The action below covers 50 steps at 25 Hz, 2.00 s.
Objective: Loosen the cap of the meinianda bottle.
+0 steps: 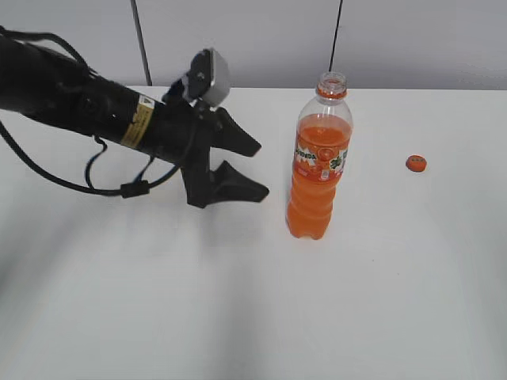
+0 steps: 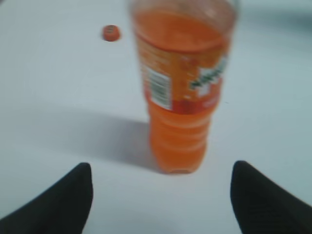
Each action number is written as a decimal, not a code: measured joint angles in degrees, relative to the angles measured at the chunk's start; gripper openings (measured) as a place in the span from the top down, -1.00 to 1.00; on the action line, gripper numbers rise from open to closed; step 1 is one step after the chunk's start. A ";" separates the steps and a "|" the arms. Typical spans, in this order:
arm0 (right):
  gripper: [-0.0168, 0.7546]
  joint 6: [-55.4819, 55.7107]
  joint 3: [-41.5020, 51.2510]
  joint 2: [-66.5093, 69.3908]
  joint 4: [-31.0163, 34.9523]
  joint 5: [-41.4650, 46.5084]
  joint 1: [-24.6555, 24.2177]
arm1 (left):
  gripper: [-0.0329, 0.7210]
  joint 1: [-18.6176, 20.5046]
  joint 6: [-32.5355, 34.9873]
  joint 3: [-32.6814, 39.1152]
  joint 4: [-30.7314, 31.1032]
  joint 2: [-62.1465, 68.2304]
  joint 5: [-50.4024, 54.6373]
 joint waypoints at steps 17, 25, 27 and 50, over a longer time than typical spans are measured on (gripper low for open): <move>-0.56 -1.10 0.00 -0.13 -6.27 0.00 0.00 | -0.36 3.72 -0.23 0.16 -11.99 -25.28 72.57; -0.56 -3.42 0.00 -0.13 -9.66 -2.65 0.00 | -0.34 4.05 49.49 0.21 -70.42 -34.03 93.72; -0.56 -3.42 0.00 -0.13 -9.48 -4.73 0.00 | -0.34 4.00 54.02 0.21 -78.13 -36.95 95.53; -0.56 -4.53 18.92 -0.91 -4.31 -6.47 0.00 | -0.33 4.00 61.99 23.81 -95.15 -86.34 113.45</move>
